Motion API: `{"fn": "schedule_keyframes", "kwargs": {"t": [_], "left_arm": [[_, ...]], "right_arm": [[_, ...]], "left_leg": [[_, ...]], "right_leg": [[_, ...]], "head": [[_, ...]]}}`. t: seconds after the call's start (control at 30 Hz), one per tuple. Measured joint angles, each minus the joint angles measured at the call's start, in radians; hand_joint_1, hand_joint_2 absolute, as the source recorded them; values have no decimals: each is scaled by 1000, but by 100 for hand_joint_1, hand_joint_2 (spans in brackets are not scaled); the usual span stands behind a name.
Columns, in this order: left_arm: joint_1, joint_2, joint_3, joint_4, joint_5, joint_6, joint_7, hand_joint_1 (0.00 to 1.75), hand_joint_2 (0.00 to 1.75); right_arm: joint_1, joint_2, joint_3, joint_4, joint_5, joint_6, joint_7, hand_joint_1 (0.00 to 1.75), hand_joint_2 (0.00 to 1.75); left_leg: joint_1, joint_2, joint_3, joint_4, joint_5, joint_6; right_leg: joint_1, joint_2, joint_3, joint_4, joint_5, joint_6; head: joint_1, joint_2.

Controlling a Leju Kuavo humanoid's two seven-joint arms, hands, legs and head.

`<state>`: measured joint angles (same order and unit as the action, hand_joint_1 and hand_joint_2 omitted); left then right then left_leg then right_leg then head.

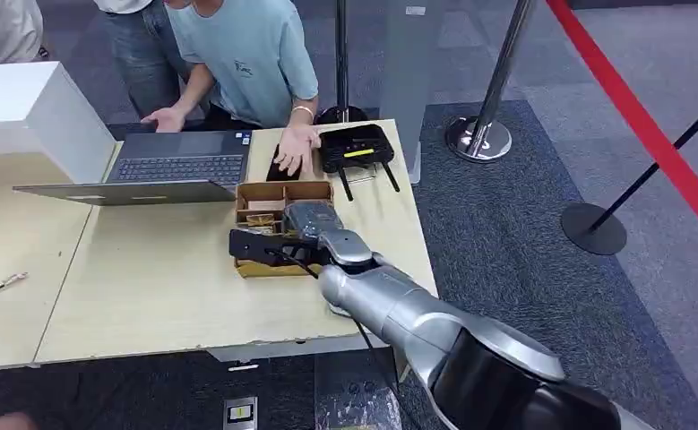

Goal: Pass the card to the sensor for recognition and then transmit it.

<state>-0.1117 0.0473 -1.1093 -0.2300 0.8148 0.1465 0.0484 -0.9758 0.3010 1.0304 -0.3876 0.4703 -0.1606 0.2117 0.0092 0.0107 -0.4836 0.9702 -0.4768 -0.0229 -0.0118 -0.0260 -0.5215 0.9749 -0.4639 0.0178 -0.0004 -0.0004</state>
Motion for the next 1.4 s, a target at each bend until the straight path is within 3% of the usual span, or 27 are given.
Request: {"fn": "schedule_keyframes", "kwargs": {"t": [1.4], "left_arm": [[-2, 4, 0, 0, 9, -6, 17, 0, 175]], "right_arm": [[41, 40, 0, 17, -45, -6, -37, 94, 175]], "left_leg": [[0, 0, 0, 0, 0, 0]], "right_leg": [[0, 0, 0, 0, 0, 0]], "head": [[0, 0]]}}
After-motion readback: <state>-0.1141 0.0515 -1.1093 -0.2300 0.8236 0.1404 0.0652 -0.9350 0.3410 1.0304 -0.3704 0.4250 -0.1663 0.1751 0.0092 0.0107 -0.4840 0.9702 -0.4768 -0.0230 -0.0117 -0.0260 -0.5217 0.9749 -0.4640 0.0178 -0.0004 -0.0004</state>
